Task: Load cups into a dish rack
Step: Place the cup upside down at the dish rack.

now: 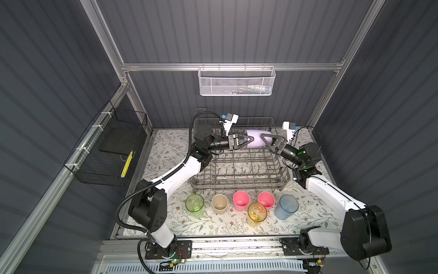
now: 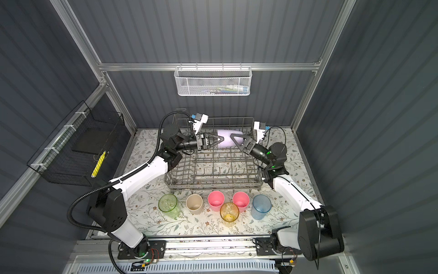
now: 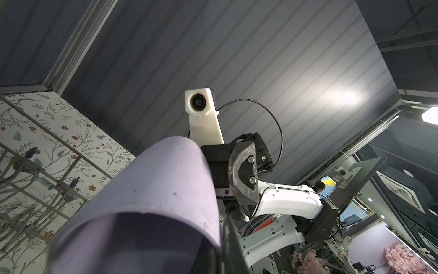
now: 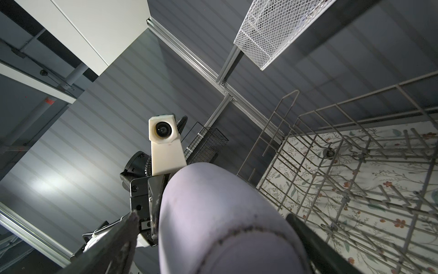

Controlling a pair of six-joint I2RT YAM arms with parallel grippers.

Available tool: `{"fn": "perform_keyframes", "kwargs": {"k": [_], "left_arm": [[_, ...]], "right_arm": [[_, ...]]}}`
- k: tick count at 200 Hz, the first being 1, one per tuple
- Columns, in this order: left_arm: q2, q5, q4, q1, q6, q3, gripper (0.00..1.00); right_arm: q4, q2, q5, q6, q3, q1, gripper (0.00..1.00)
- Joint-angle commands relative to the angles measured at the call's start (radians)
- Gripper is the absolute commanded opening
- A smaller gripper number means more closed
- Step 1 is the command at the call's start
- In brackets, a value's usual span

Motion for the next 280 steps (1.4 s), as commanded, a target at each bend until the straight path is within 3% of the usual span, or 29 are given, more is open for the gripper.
{"fn": "perform_keyframes", "kwargs": {"k": [1, 95, 210, 247, 280], "left_arm": [[0.008, 0.019, 0.041, -0.009, -0.004, 0.014, 0.00], [0.035, 0.030, 0.060, -0.026, -0.017, 0.024, 0.00], [0.026, 0.013, 0.065, -0.027, -0.009, 0.009, 0.00], [0.020, 0.037, 0.048, -0.028, 0.006, 0.024, 0.00], [0.020, 0.043, 0.030, -0.027, 0.021, 0.028, 0.00]], "right_arm": [[0.054, 0.003, -0.016, 0.010, 0.012, 0.004, 0.93], [0.073, 0.017, -0.025, 0.021, 0.008, 0.010, 0.84], [0.130, 0.013, -0.020, 0.070, -0.013, 0.012, 0.60], [0.142, 0.016, -0.103, 0.079, 0.006, 0.012, 0.74], [0.144, 0.007, -0.142, 0.069, -0.004, 0.012, 0.80]]}}
